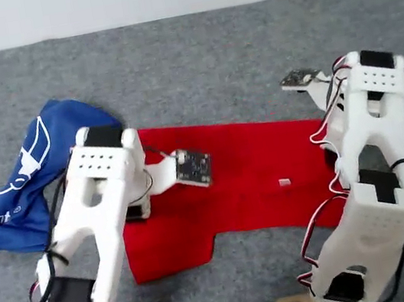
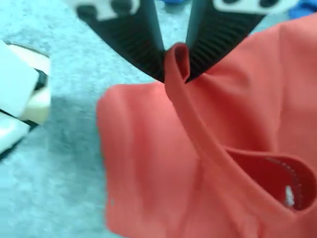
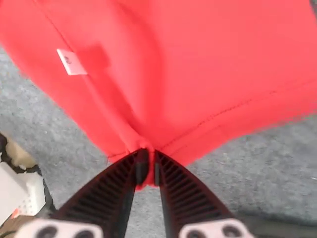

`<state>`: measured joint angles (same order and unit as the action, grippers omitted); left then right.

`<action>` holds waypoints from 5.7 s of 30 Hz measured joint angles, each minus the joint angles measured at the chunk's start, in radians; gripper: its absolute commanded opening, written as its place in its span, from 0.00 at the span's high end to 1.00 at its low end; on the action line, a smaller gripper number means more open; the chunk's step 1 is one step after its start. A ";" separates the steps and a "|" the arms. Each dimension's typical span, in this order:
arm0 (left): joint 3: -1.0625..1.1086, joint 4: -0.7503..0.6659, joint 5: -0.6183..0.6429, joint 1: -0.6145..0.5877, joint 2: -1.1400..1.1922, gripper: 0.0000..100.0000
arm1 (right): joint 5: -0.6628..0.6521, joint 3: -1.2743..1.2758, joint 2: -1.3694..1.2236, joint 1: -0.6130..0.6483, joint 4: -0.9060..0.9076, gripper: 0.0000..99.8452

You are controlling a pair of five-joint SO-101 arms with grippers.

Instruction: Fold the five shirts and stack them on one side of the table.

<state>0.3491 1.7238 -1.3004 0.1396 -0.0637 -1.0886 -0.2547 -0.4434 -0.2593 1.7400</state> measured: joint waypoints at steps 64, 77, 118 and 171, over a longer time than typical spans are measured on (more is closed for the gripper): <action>0.158 -0.028 -0.017 -0.092 -0.117 1.00 | 0.166 0.290 0.350 0.178 0.009 0.88; 0.158 -0.114 0.460 -0.104 -0.117 1.00 | 0.247 0.290 0.034 0.178 -0.226 0.99; 0.117 -0.002 0.819 0.094 -0.150 1.00 | 0.265 0.100 0.253 0.109 0.009 0.99; 0.095 0.008 0.891 -1.336 -0.856 1.00 | 0.253 0.879 0.921 1.014 -0.264 0.71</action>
<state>0.4442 1.7315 -0.4089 -1.1968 -0.9198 -0.8355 0.6245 0.4772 0.7549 1.4760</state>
